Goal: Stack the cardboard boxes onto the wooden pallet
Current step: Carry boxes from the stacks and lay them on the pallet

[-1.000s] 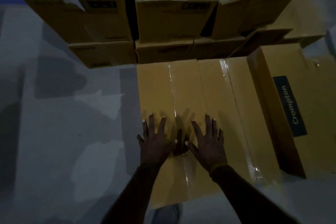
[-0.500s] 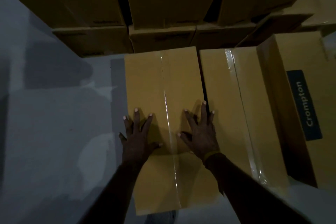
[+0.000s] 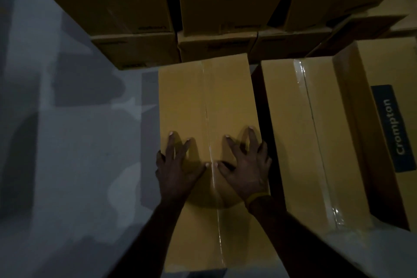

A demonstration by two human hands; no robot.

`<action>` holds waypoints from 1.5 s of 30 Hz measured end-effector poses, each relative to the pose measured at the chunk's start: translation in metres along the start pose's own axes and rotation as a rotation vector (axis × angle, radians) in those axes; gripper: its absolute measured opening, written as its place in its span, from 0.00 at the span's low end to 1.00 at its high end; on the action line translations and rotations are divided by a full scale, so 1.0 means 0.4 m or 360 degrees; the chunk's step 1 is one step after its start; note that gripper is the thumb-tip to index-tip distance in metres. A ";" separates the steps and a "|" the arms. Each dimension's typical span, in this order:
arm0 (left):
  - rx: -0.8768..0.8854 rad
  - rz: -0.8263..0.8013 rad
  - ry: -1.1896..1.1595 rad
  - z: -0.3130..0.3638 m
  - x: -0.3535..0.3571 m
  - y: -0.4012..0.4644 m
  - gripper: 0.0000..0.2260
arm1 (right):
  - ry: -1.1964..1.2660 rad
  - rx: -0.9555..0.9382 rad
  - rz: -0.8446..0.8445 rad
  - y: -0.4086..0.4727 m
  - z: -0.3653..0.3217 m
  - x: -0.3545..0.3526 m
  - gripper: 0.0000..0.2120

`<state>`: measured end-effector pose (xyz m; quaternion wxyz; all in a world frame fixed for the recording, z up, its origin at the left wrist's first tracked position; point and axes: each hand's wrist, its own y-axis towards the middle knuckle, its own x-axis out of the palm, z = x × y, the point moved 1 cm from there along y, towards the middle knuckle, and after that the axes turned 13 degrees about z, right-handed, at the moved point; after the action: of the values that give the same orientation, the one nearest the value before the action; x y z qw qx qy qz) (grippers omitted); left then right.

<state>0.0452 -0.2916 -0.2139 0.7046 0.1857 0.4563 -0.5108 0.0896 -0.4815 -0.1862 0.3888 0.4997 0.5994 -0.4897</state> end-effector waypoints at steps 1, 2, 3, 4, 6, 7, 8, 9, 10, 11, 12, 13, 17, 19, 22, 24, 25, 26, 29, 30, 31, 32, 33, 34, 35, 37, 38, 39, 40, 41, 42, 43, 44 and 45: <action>0.0001 0.0017 0.0038 0.002 -0.033 -0.007 0.41 | 0.0013 -0.0003 0.0004 -0.011 -0.018 -0.017 0.38; 0.0002 0.0021 0.0079 0.006 -0.069 -0.015 0.41 | 0.0024 -0.0003 -0.0015 -0.024 -0.037 -0.038 0.38; 0.0004 0.0015 0.0122 0.012 -0.109 -0.022 0.40 | 0.0036 -0.0002 -0.0039 -0.038 -0.057 -0.061 0.39; 0.0011 0.0008 0.0166 0.021 -0.153 -0.030 0.40 | 0.0053 0.0002 -0.0061 -0.053 -0.079 -0.091 0.39; 0.0037 0.0015 0.0251 0.037 -0.248 -0.049 0.39 | 0.0114 0.0014 -0.0069 -0.088 -0.127 -0.155 0.39; 0.0053 0.0026 0.0284 0.045 -0.300 -0.060 0.38 | 0.0145 0.0015 -0.0055 -0.110 -0.153 -0.189 0.38; 0.0073 0.0039 0.0312 0.053 -0.354 -0.072 0.38 | 0.0167 0.0008 -0.0036 -0.131 -0.182 -0.228 0.37; 0.0088 0.0046 0.0332 0.060 -0.409 -0.087 0.37 | 0.0183 0.0002 -0.0022 -0.155 -0.211 -0.267 0.36; 0.0087 0.0044 0.0336 0.067 -0.467 -0.102 0.37 | 0.0193 -0.0004 -0.0015 -0.178 -0.243 -0.309 0.36; 0.0078 0.0042 0.0325 0.073 -0.529 -0.119 0.37 | 0.0196 -0.0013 -0.0013 -0.204 -0.278 -0.354 0.36; 0.0079 0.0053 0.0313 0.078 -0.593 -0.137 0.37 | 0.0194 -0.0028 -0.0009 -0.230 -0.313 -0.400 0.35; 0.0090 0.0075 0.0306 0.081 -0.658 -0.157 0.37 | 0.0186 -0.0050 0.0001 -0.258 -0.350 -0.447 0.35; 0.0120 0.0161 0.0277 0.074 -0.920 -0.243 0.36 | 0.0156 -0.0141 0.0105 -0.385 -0.507 -0.633 0.36; 0.0129 0.0201 0.0265 0.062 -1.051 -0.294 0.35 | 0.0130 -0.0194 0.0155 -0.461 -0.595 -0.719 0.36; 0.0097 0.0230 0.0239 0.022 -1.247 -0.376 0.36 | 0.0102 -0.0232 0.0202 -0.589 -0.739 -0.833 0.36; 0.0077 0.0263 0.0209 -0.024 -1.377 -0.436 0.36 | 0.0102 -0.0262 0.0223 -0.682 -0.838 -0.899 0.35; 0.0077 0.0299 0.0198 -0.052 -1.443 -0.466 0.35 | 0.0102 -0.0290 0.0232 -0.727 -0.893 -0.929 0.35; 0.0082 0.0332 0.0186 -0.082 -1.509 -0.496 0.35 | 0.0100 -0.0315 0.0240 -0.772 -0.947 -0.955 0.35; 0.0084 0.0419 0.0142 -0.169 -1.693 -0.573 0.35 | 0.0126 -0.0363 0.0295 -0.892 -1.106 -1.018 0.35; 0.0069 0.0450 0.0125 -0.200 -1.751 -0.593 0.35 | 0.0147 -0.0391 0.0321 -0.927 -1.160 -1.030 0.34; 0.0037 0.0470 0.0111 -0.232 -1.804 -0.614 0.35 | 0.0165 -0.0421 0.0343 -0.960 -1.211 -1.041 0.34; 0.0006 0.0484 0.0109 -0.266 -1.851 -0.632 0.35 | 0.0180 -0.0449 0.0357 -0.990 -1.259 -1.048 0.34; -0.0006 0.0507 0.0119 -0.300 -1.894 -0.646 0.35 | 0.0191 -0.0483 0.0368 -1.016 -1.307 -1.054 0.33; -0.0014 0.0531 0.0135 -0.334 -1.933 -0.659 0.35 | 0.0199 -0.0511 0.0372 -1.041 -1.351 -1.058 0.33; -0.0028 0.0553 0.0151 -0.367 -1.968 -0.673 0.35 | 0.0208 -0.0534 0.0373 -1.065 -1.394 -1.062 0.33; -0.0060 0.0584 0.0155 -0.431 -2.032 -0.693 0.36 | 0.0219 -0.0585 0.0374 -1.106 -1.472 -1.064 0.33; -0.0081 0.0599 0.0154 -0.459 -2.060 -0.703 0.36 | 0.0218 -0.0606 0.0368 -1.123 -1.509 -1.064 0.33; -0.0104 0.0614 0.0156 -0.487 -2.086 -0.711 0.36 | 0.0217 -0.0621 0.0358 -1.140 -1.543 -1.063 0.32; -0.0126 0.0629 0.0160 -0.513 -2.111 -0.718 0.36 | 0.0221 -0.0636 0.0344 -1.152 -1.575 -1.060 0.32; -0.0148 0.0637 0.0163 -0.538 -2.134 -0.722 0.36 | 0.0223 -0.0654 0.0337 -1.164 -1.608 -1.057 0.32; -0.0171 0.0639 0.0165 -0.561 -2.157 -0.724 0.36 | 0.0227 -0.0672 0.0340 -1.174 -1.639 -1.054 0.32; -0.0192 0.0636 0.0169 -0.584 -2.180 -0.724 0.37 | 0.0236 -0.0690 0.0344 -1.183 -1.671 -1.051 0.32; -0.0209 0.0634 0.0173 -0.606 -2.202 -0.721 0.37 | 0.0249 -0.0706 0.0339 -1.190 -1.703 -1.046 0.32; -0.0226 0.0633 0.0177 -0.629 -2.224 -0.717 0.37 | 0.0263 -0.0721 0.0323 -1.194 -1.735 -1.039 0.32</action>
<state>-0.3787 0.2638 0.4557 0.7766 0.2497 0.4837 -0.3172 -0.2799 0.0948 0.4572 0.4877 0.4956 0.6704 -0.2591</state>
